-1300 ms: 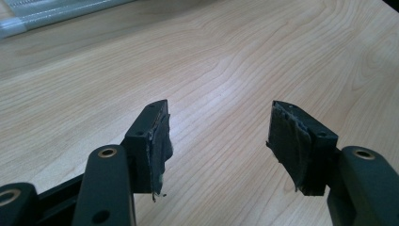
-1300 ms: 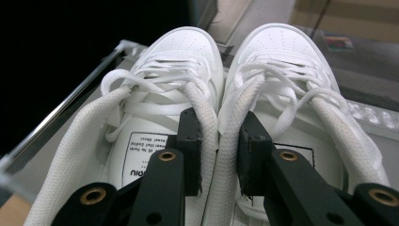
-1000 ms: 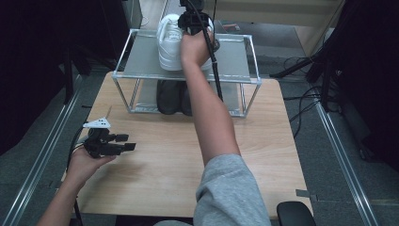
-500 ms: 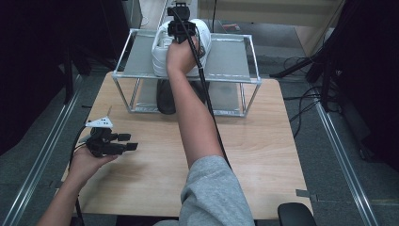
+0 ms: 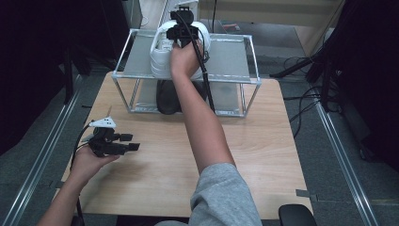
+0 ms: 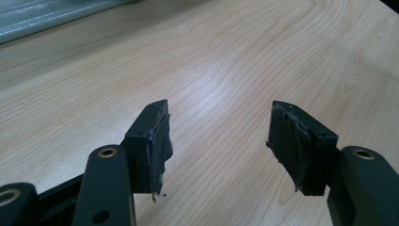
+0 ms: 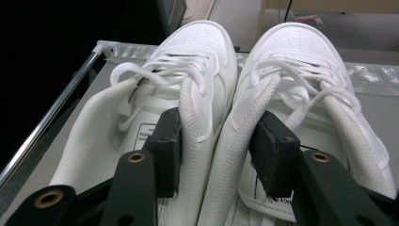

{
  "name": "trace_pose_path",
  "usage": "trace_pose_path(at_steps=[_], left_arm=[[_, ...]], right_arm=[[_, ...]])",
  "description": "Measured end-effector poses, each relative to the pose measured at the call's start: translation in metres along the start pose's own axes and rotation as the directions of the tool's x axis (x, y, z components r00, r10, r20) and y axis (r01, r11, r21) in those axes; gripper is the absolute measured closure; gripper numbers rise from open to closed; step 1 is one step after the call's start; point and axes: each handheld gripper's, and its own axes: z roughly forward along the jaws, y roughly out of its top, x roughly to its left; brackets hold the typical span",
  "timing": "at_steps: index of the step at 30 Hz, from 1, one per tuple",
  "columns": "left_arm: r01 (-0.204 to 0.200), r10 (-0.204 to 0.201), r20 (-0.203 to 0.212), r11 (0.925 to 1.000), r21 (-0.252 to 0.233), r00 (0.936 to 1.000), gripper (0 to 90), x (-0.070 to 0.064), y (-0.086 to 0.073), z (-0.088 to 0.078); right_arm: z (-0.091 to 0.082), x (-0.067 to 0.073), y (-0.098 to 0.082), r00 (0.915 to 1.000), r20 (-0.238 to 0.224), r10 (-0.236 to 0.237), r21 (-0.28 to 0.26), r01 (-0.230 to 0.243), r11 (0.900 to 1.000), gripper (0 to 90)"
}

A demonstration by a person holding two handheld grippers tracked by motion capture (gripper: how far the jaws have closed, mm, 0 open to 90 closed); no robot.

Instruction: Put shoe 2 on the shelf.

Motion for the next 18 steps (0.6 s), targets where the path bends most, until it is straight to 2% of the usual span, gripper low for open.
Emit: trace_pose_path(at_steps=[7,13,14,15,18], left_arm=[[-0.001,0.001,-0.001,1.0,-0.003,1.0,39.4,0.0,0.001,0.002],[-0.004,0.004,-0.001,1.0,0.001,1.0,39.4,-0.001,0.002,0.003],[-0.007,0.007,0.0,1.0,0.001,1.0,39.4,-0.001,0.002,0.003],[-0.006,0.006,-0.003,1.0,0.002,1.0,39.4,-0.001,0.002,0.004],[-0.01,0.01,-0.005,0.9999,0.011,0.9999,39.4,-0.001,0.003,0.004]], right_arm=[[-0.009,-0.002,-0.001,0.9977,-0.031,-0.06,0.022,0.06,0.998,51.8],[-0.019,-0.005,-0.004,0.9944,-0.051,-0.092,0.006,0.093,0.996,50.5],[-0.022,-0.005,-0.005,0.9933,-0.064,-0.096,0.004,0.097,0.995,50.4],[-0.029,-0.005,-0.009,0.9886,-0.091,-0.12,-0.005,0.12,0.993,50.0],[-0.039,-0.004,-0.014,0.9821,-0.109,-0.153,-0.019,0.152,0.988,50.1]])
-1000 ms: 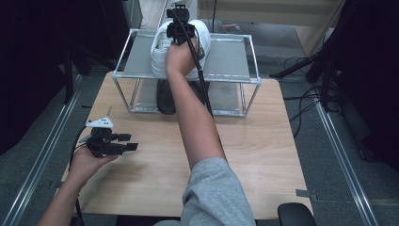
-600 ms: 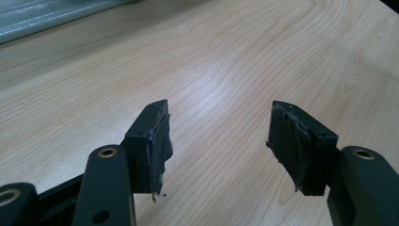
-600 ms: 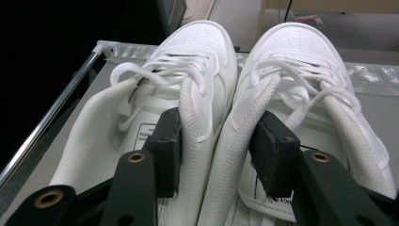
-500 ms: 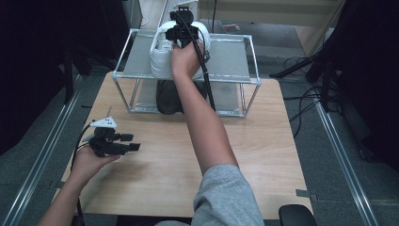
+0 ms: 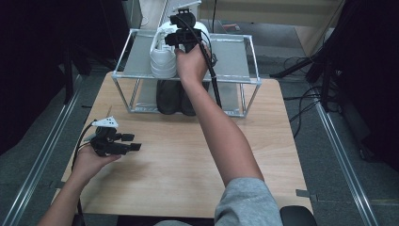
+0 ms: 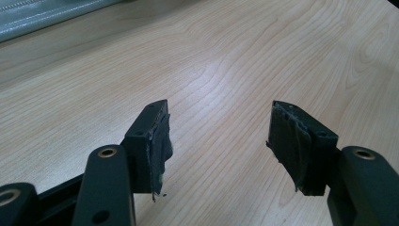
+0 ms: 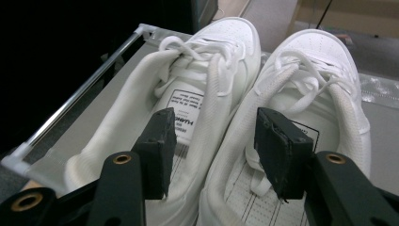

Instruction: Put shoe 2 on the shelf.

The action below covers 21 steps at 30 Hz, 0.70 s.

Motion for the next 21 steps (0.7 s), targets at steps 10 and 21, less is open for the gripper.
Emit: trace_pose_path(at_steps=[10,21], left_arm=[[0.001,-0.001,0.004,1.0,0.008,1.0,39.3,-0.001,0.0,0.002],[-0.002,0.002,0.004,0.9999,0.017,1.0,39.2,-0.002,0.0,0.003]], right_arm=[[-0.021,-0.004,-0.014,0.9899,-0.133,-0.051,-0.024,0.048,0.999,50.0],[-0.046,-0.019,-0.031,0.9711,-0.225,-0.08,-0.077,0.064,0.995,44.1]])
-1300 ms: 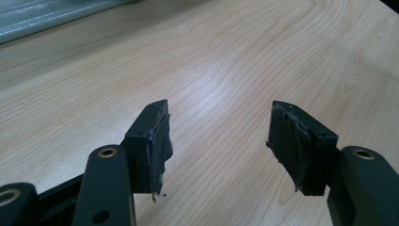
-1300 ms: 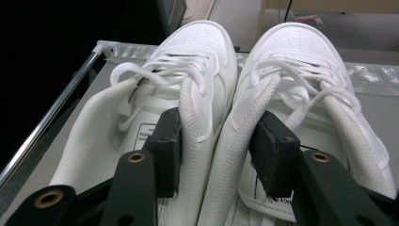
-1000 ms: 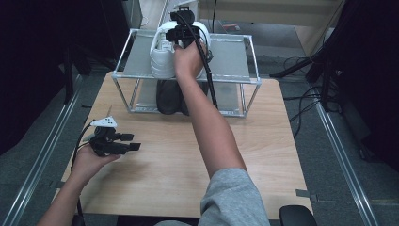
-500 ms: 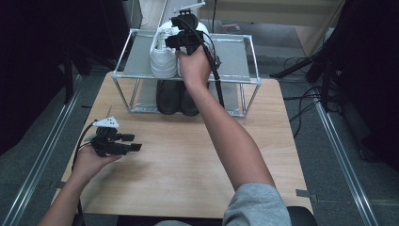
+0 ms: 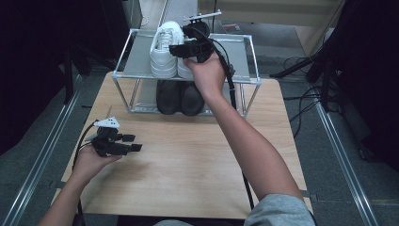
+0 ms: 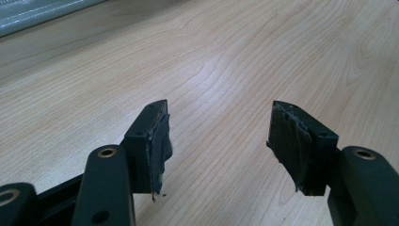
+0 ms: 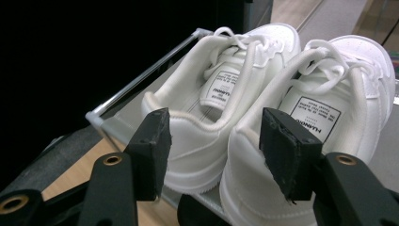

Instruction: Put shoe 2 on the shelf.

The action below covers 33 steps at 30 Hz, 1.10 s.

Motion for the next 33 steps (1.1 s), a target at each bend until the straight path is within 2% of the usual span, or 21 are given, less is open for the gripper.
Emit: trace_pose_path(at_steps=[4,5,7,10,13,14,19,22,23,27,32,33], left_arm=[[0.0,0.0,-0.001,1.0,0.004,1.0,39.1,0.0,0.0,0.001],[0.003,-0.003,-0.001,1.0,0.003,1.0,39.1,0.0,0.0,0.001],[0.001,-0.001,-0.002,1.0,0.002,1.0,39.1,0.0,0.0,0.0],[0.002,-0.002,-0.003,1.0,0.003,1.0,39.0,0.0,0.0,0.001],[0.001,-0.001,0.0,1.0,0.007,1.0,39.0,0.0,0.0,0.001],[0.001,-0.001,0.001,1.0,0.007,1.0,39.0,-0.001,0.0,0.001],[-0.004,0.004,0.0,1.0,0.009,1.0,39.0,-0.001,0.0,0.002],[-0.002,0.002,0.0,1.0,0.009,1.0,38.9,0.0,0.0,0.002],[-0.003,0.003,-0.001,0.9999,0.011,1.0,39.0,0.0,0.0,0.002],[-0.007,0.007,-0.002,0.9999,0.015,1.0,38.9,-0.001,0.0,0.002],[-0.01,0.01,-0.005,0.9997,0.02,0.9999,38.9,-0.001,0.0,0.004],[-0.01,0.01,-0.005,0.9997,0.02,0.9999,38.9,-0.001,0.0,0.004]], right_arm=[[-0.005,-0.001,-0.005,0.9993,-0.037,-0.002,0.008,0.002,1.0,42.1],[-0.008,-0.001,-0.012,0.9975,-0.071,0.005,0.019,-0.003,1.0,41.3],[-0.011,0.001,-0.02,0.9965,-0.072,-0.041,0.016,0.042,0.999,41.3],[-0.014,0.002,-0.031,0.992,-0.104,-0.07,0.014,0.072,0.997,41.2],[-0.016,0.003,-0.038,0.9886,-0.114,-0.098,0.01,0.1,0.995,41.0],[-0.018,0.005,-0.044,0.9841,-0.126,-0.125,0.006,0.127,0.992,40.5],[-0.023,0.005,-0.059,0.9761,-0.175,-0.128,0.0,0.13,0.991,39.8],[-0.024,0.004,-0.064,0.9747,-0.184,-0.127,-0.001,0.129,0.992,39.7],[-0.026,0.001,-0.072,0.9733,-0.196,-0.119,-0.003,0.121,0.993,39.7],[-0.029,-0.003,-0.082,0.9725,-0.209,-0.103,-0.013,0.102,0.995,39.7],[-0.033,-0.01,-0.107,0.9672,-0.222,-0.124,0.003,0.128,0.992,39.7],[-0.033,-0.01,-0.107,0.9672,-0.222,-0.124,0.003,0.128,0.992,39.7]])
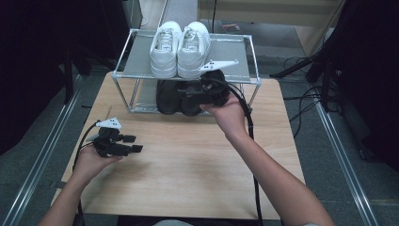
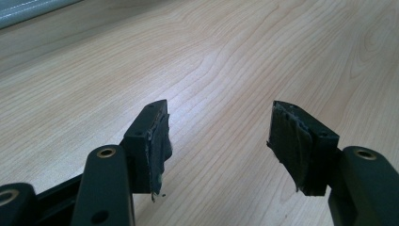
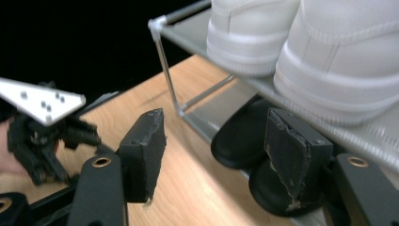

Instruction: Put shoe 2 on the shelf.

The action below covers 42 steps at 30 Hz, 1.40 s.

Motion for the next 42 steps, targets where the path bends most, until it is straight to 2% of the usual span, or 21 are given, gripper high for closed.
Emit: trace_pose_path(at_steps=[1,5,6,11,17,20,24,28,35,42], left_arm=[[-0.006,0.006,-0.001,1.0,0.002,1.0,38.9,-0.001,0.0,0.001],[-0.019,0.019,0.002,0.9998,0.001,0.9998,38.8,-0.002,0.001,0.001],[-0.018,0.018,0.003,0.9998,0.003,0.9998,38.8,-0.003,0.001,0.002],[-0.017,0.017,0.002,0.9998,0.011,0.9998,38.7,-0.002,0.001,0.003],[-0.003,0.003,0.027,1.0,-0.001,0.9996,38.6,-0.002,0.001,0.002],[-0.003,0.003,0.026,1.0,0.002,0.9997,38.5,-0.002,0.001,0.002],[-0.011,0.011,0.019,0.9999,0.008,0.9998,38.5,-0.002,0.001,0.003],[-0.012,0.011,0.014,0.9999,0.011,0.9998,38.5,-0.004,0.001,0.004],[-0.005,0.005,0.03,0.9999,-0.012,0.9995,38.5,-0.008,0.001,0.004],[-0.019,0.02,0.033,0.9998,-0.003,0.9993,38.4,-0.012,0.002,0.006]], right_arm=[[-0.001,-0.002,-0.011,1.0,-0.007,-0.002,0.002,0.002,1.0,39.7],[-0.003,-0.006,-0.025,0.9998,-0.018,0.0,0.001,0.0,1.0,39.7],[-0.004,-0.008,-0.033,0.9997,-0.024,0.0,0.003,0.0,1.0,39.7],[-0.005,-0.011,-0.045,0.9995,-0.031,0.008,0.01,-0.008,1.0,39.6],[-0.006,-0.013,-0.065,0.9976,-0.06,0.034,0.033,-0.032,0.999,40.3],[-0.008,-0.012,-0.074,0.9976,-0.066,0.018,0.029,-0.016,0.999,40.3],[-0.012,-0.01,-0.085,0.9972,-0.073,0.019,0.022,-0.018,1.0,39.8],[-0.016,-0.011,-0.094,0.997,-0.072,0.028,0.019,-0.027,0.999,39.7],[-0.025,-0.015,-0.115,0.9952,-0.074,0.063,0.008,-0.063,0.998,39.5],[-0.032,-0.019,-0.129,0.9949,-0.065,0.077,0.007,-0.077,0.997,39.5]])
